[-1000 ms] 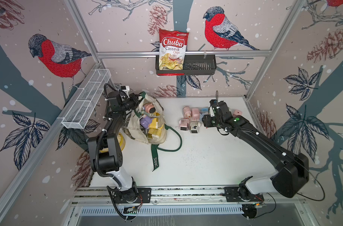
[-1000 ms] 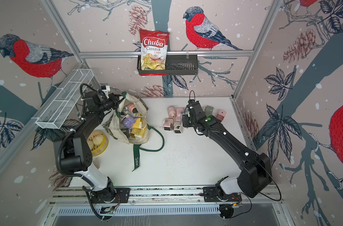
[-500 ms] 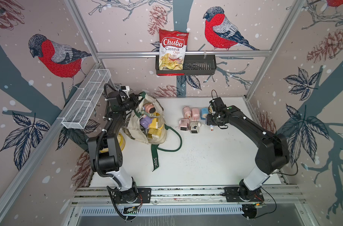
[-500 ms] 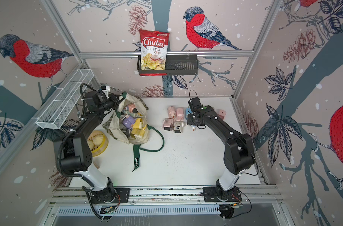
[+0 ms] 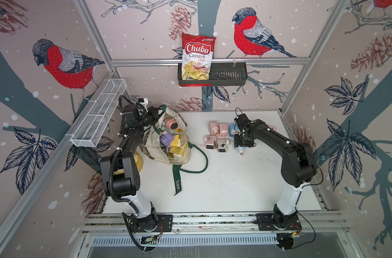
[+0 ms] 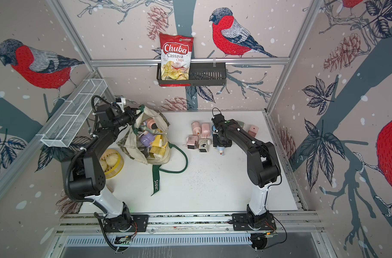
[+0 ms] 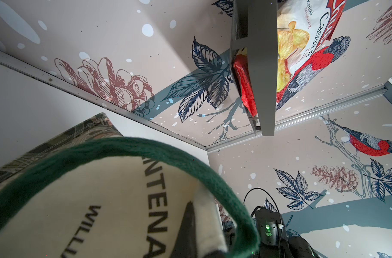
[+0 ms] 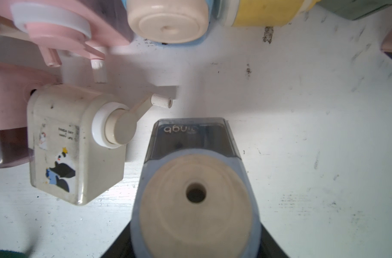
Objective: Take out the pencil sharpeners from the tote bags
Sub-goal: Place the pencil sharpener at the center of the board.
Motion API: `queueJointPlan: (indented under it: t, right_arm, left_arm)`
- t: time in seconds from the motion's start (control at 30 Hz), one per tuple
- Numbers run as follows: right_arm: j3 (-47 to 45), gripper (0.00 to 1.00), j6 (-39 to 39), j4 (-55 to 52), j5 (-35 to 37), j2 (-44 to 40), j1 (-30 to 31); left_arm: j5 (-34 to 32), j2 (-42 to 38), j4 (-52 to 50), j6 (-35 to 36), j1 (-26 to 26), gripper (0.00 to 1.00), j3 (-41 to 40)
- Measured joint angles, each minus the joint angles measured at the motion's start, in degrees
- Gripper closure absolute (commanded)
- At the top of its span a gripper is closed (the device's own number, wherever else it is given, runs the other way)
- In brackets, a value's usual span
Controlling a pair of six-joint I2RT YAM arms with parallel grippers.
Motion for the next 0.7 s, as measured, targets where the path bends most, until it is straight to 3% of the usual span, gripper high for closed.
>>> queueJointPlan:
  t: [0.4,0.7]
  right_arm:
    - [3.32,0.63,-0.42,-1.09,-0.92,5.22,0.59]
    - [4.74,0.46,-1.16,-0.76,-0.22,6.78,0.68]
  left_arm:
    - [-0.02,-0.02,-0.04,0.66,0.02,1.00,0.02]
    - [-0.02,-0.02,-0.04,0.66,0.07,1.00,0.02]
